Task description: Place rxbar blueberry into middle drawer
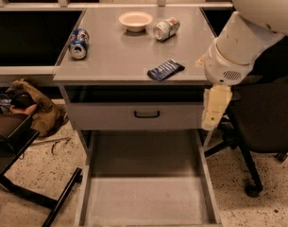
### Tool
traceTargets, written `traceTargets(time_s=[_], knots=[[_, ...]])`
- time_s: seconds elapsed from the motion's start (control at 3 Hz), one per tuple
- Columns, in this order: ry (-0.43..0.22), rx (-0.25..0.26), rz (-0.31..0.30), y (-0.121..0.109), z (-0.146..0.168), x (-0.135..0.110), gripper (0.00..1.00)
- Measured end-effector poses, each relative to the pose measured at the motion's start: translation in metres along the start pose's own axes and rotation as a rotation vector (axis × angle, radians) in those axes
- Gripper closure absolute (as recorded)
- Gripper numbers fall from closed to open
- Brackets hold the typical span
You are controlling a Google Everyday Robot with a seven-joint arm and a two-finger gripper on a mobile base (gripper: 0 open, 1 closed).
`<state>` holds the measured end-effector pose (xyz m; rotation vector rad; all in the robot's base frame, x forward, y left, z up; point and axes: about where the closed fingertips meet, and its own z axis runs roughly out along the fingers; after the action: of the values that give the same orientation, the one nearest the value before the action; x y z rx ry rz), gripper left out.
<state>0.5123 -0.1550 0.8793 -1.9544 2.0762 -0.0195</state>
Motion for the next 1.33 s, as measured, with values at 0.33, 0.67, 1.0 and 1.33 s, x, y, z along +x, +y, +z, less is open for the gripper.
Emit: traceTargets(time_s=[0.33,0.67,1.0,1.33], knots=[[-0.001,0.000,-0.027,-0.036,0.027,-0.005,0.00],[-0.009,-0.021,-0.069,-0.071,0.064,-0.020,0.00],[-0.021,-0.038,-0.106,-0.094,0.095,-0.036,0.00],[-0.021,-0.038,-0.106,-0.094,0.095,-0.036,0.00]])
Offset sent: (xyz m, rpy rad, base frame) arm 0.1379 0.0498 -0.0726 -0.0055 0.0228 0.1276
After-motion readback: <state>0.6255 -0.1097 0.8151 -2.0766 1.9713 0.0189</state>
